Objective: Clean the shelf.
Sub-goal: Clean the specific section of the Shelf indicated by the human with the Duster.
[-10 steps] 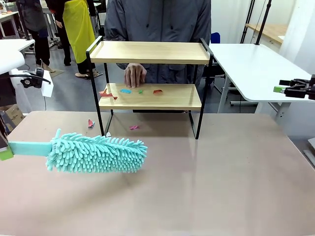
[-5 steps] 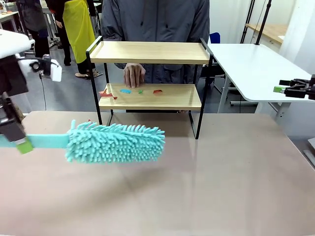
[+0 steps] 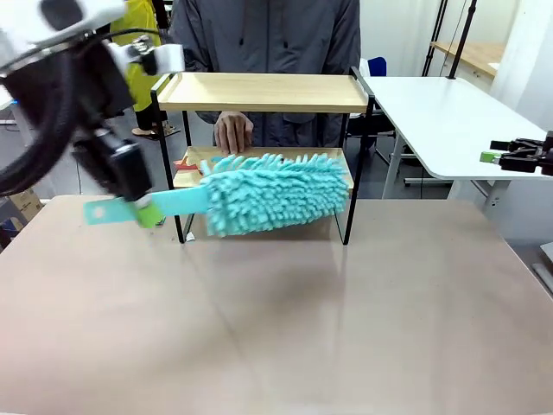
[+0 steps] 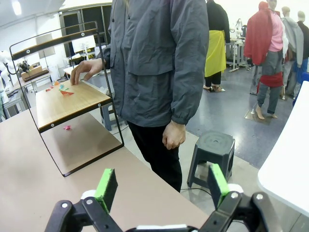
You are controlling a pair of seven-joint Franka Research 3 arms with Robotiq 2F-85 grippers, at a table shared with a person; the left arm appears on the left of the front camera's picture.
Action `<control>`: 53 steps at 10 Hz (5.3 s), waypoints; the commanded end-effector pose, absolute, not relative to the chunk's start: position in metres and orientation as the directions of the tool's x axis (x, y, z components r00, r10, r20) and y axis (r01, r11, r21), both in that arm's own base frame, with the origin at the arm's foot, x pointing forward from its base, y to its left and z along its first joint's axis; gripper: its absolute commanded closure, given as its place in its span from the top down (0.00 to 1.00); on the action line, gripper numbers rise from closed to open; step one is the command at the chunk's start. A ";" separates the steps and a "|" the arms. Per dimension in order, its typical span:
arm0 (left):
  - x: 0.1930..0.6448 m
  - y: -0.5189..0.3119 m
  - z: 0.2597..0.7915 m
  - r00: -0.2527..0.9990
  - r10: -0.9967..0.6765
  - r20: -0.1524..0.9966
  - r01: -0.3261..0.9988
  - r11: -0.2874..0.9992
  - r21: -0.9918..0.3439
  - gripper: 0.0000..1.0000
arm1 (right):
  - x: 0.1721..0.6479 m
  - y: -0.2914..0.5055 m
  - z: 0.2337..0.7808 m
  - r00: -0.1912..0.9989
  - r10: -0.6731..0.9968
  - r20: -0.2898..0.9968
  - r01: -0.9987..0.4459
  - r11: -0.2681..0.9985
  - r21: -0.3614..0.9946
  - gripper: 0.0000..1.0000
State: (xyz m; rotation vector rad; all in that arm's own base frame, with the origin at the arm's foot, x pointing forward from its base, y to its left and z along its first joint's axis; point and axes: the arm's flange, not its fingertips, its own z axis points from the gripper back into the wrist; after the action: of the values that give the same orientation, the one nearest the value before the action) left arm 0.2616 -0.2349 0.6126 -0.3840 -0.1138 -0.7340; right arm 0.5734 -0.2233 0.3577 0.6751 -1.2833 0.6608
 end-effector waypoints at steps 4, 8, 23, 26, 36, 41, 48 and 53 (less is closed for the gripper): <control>0.305 -0.326 0.627 0.875 -0.369 0.313 0.440 0.875 -0.200 0.13 | 0.573 -0.221 0.360 0.159 0.067 0.985 -0.765 0.640 0.079 1.00; 0.347 -0.395 0.616 0.884 -0.297 0.360 0.368 0.918 -0.146 0.13 | 0.573 -0.221 0.360 0.159 0.067 0.985 -0.765 0.640 0.079 1.00; 0.381 -0.480 0.528 0.953 -0.141 0.267 0.170 0.981 -0.089 0.13 | 0.573 -0.221 0.360 0.159 0.067 0.985 -0.765 0.640 0.079 1.00; 0.392 -0.433 0.514 0.966 -0.029 0.256 0.047 0.997 -0.064 0.13 | 0.573 -0.221 0.360 0.159 0.067 0.985 -0.765 0.640 0.079 1.00; 0.380 -0.294 0.519 0.937 0.133 0.324 -0.219 0.945 0.244 0.13 | 0.573 -0.221 0.360 0.159 0.067 0.985 -0.765 0.640 0.079 1.00; 0.374 -0.288 0.539 0.954 -0.057 0.293 0.059 0.998 0.002 0.13 | 0.573 -0.221 0.360 0.159 0.067 0.985 -0.765 0.640 0.079 1.00; 0.325 -0.230 0.577 0.774 -0.568 0.278 0.629 0.738 -0.245 0.13 | 0.573 -0.221 0.360 0.159 0.067 0.985 -0.765 0.640 0.079 1.00; 0.299 -0.172 0.599 0.573 -0.820 0.016 0.809 0.562 -0.171 0.13 | 0.573 -0.221 0.360 0.159 0.067 0.985 -0.765 0.640 0.079 1.00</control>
State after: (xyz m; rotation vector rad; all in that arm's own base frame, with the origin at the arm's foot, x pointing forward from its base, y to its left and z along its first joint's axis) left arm 0.2938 -0.1824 0.5870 -0.2239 0.0216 -0.8764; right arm 0.5734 -0.2233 0.3577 0.6752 -1.2833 0.6608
